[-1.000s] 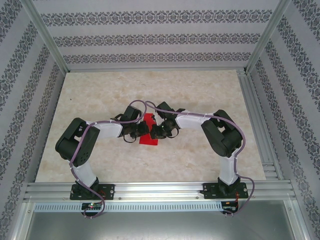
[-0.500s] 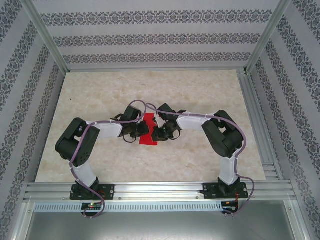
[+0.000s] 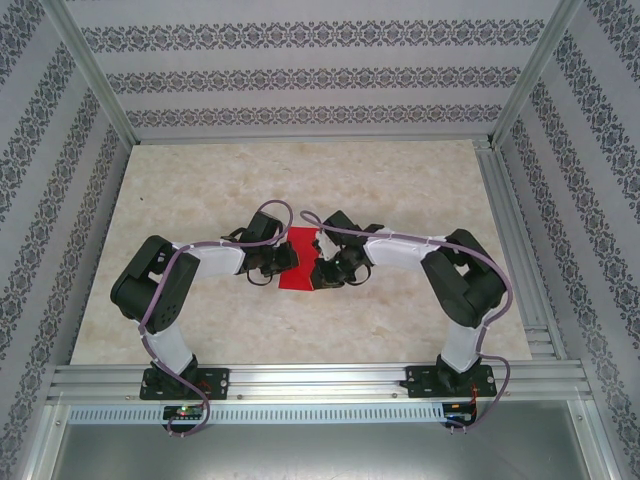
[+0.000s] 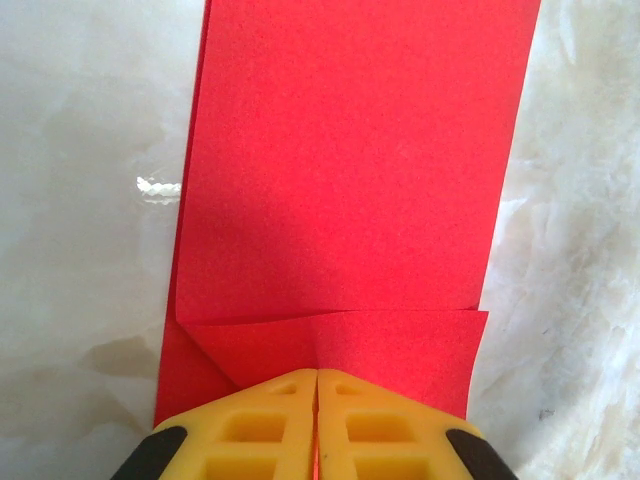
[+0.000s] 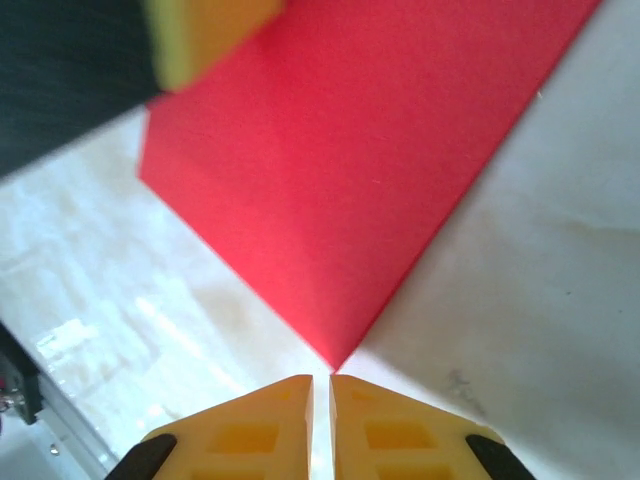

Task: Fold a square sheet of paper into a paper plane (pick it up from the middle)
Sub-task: Fold the triangle a second time at the center of the table.

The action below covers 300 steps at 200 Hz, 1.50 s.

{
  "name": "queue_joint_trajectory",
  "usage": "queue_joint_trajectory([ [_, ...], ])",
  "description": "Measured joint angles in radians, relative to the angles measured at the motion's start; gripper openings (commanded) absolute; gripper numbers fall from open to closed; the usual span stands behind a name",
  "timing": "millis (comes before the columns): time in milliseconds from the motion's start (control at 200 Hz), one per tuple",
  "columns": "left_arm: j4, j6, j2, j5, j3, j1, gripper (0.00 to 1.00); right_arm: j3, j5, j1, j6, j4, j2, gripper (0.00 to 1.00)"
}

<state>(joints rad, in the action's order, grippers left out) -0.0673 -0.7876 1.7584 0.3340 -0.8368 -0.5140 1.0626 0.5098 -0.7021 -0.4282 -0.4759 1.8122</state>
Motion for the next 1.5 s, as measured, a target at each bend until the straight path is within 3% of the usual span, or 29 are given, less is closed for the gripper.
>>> queue_joint_trajectory([
  [360,0.003,-0.003,0.0,0.0,0.001,0.0,0.1,0.14,0.0,-0.005,0.0,0.004,0.094,0.13],
  [744,0.008,-0.007,0.0,0.0,0.004,0.0,0.1,0.133,0.0,-0.011,0.004,-0.011,0.159,0.13],
  [1214,0.01,-0.007,0.0,0.0,0.005,0.0,0.1,-0.018,0.0,-0.018,0.003,-0.041,0.029,0.16],
  [1499,-0.001,-0.006,-0.018,0.01,0.005,-0.002,0.2,0.002,-0.051,0.033,-0.065,0.048,-0.048,0.18],
])
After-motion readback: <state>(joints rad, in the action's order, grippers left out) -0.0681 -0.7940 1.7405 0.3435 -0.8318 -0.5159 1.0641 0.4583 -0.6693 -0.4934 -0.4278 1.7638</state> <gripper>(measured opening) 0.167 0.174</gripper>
